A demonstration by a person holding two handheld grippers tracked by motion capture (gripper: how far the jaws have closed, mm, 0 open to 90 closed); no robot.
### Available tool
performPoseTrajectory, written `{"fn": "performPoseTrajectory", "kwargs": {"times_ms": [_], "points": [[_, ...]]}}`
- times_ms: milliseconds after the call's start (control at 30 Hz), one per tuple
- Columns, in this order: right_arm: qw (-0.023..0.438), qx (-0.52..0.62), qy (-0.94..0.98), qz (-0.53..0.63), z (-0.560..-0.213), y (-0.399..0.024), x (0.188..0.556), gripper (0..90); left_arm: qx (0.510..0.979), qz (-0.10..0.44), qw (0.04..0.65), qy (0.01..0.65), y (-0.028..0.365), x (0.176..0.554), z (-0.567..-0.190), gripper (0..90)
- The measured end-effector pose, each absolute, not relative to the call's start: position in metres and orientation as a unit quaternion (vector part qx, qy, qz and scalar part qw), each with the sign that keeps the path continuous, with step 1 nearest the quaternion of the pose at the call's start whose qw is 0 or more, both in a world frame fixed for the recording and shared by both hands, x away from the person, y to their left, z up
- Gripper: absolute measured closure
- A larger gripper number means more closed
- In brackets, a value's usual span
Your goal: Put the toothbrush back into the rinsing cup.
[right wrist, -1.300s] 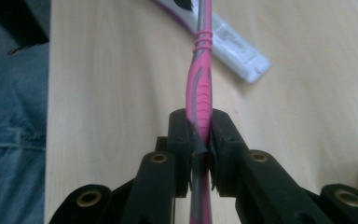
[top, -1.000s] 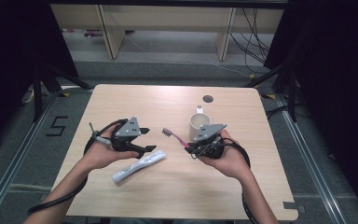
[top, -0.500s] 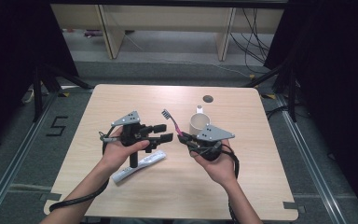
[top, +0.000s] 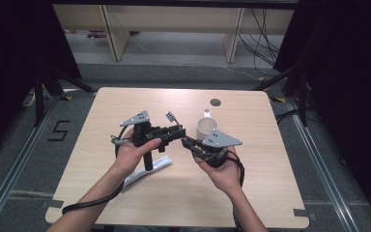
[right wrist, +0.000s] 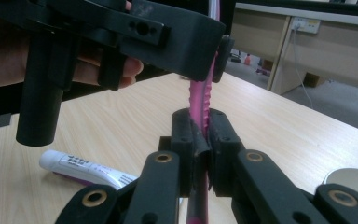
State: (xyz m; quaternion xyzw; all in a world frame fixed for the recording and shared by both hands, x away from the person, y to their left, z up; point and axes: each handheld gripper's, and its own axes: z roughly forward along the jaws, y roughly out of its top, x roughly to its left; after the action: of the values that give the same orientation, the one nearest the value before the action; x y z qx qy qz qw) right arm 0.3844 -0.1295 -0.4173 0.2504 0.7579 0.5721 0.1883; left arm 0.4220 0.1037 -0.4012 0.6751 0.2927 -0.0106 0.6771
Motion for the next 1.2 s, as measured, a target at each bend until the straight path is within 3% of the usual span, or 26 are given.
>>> {"fn": "performPoseTrajectory", "kwargs": {"times_ms": [267, 533, 767, 833, 1200], "points": [[0.188, 0.256, 0.755, 0.574, -0.415, -0.128, 0.383, 83.3, 0.673, 0.0, 0.684, 0.283, 0.103, 0.421, -0.397, 80.9], [0.193, 0.253, 0.757, 0.572, -0.417, -0.127, 0.385, 82.3, 0.692, 0.026, 0.671, 0.266, 0.099, 0.419, -0.394, 82.0], [0.184, 0.265, 0.761, 0.563, -0.419, -0.126, 0.385, 67.2, 0.703, 0.05, 0.662, 0.255, 0.094, 0.417, -0.39, 82.2], [0.197, 0.268, 0.755, 0.565, -0.421, -0.128, 0.386, 56.2, 0.713, 0.079, 0.65, 0.251, 0.092, 0.418, -0.387, 82.2], [0.208, 0.282, 0.733, 0.584, -0.411, -0.152, 0.381, 52.6, 0.732, 0.132, 0.624, 0.24, 0.086, 0.421, -0.385, 82.2]]}}
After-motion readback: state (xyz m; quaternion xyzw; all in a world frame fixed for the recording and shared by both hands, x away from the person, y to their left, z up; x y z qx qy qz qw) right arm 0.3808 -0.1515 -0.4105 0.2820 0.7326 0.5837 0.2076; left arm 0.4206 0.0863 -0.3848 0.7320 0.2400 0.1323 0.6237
